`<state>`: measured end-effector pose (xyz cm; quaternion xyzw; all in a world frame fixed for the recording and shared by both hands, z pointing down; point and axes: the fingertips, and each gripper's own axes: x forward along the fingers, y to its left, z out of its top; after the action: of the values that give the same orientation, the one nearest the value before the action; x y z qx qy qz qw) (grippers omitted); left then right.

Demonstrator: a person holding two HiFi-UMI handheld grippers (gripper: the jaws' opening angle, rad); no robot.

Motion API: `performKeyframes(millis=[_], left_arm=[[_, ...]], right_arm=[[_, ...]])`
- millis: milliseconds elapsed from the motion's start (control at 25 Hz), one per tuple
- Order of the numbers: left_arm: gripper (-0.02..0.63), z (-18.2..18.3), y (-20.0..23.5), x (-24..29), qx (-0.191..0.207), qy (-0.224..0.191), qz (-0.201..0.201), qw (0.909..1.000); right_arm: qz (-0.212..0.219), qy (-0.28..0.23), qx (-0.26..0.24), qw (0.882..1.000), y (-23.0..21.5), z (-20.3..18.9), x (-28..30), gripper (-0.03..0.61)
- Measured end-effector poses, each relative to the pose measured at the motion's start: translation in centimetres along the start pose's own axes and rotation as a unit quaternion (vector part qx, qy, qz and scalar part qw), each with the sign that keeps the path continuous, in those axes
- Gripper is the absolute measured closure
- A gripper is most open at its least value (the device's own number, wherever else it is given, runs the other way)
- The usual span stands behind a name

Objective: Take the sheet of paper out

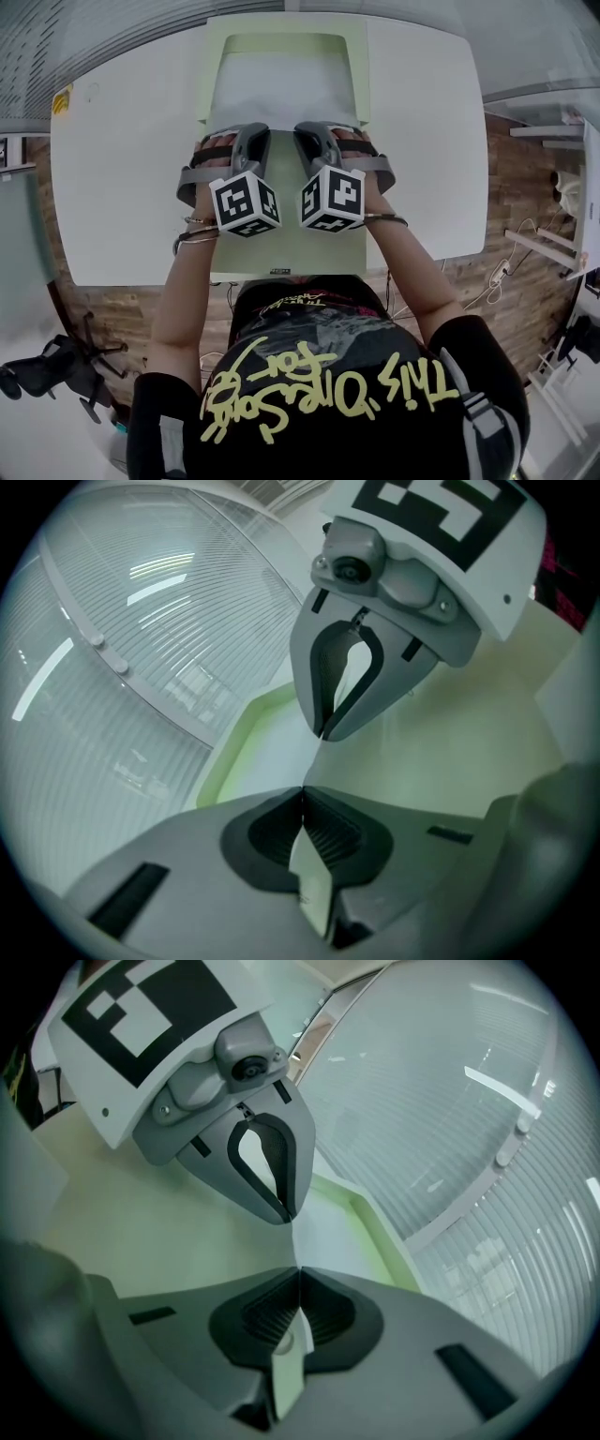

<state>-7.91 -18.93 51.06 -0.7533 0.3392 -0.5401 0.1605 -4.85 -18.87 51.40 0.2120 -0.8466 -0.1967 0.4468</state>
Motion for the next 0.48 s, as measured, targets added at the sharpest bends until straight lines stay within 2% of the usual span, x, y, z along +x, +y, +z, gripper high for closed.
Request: performKeyframes(millis=[480], left_arm=[[0.604, 0.21, -0.32, -0.43, -0.008, 0.007, 0.011, 0.9999]], right_arm=[[0.005, -0.014, -0.012, 1.0, 0.17, -0.05, -0.42, 0.569]])
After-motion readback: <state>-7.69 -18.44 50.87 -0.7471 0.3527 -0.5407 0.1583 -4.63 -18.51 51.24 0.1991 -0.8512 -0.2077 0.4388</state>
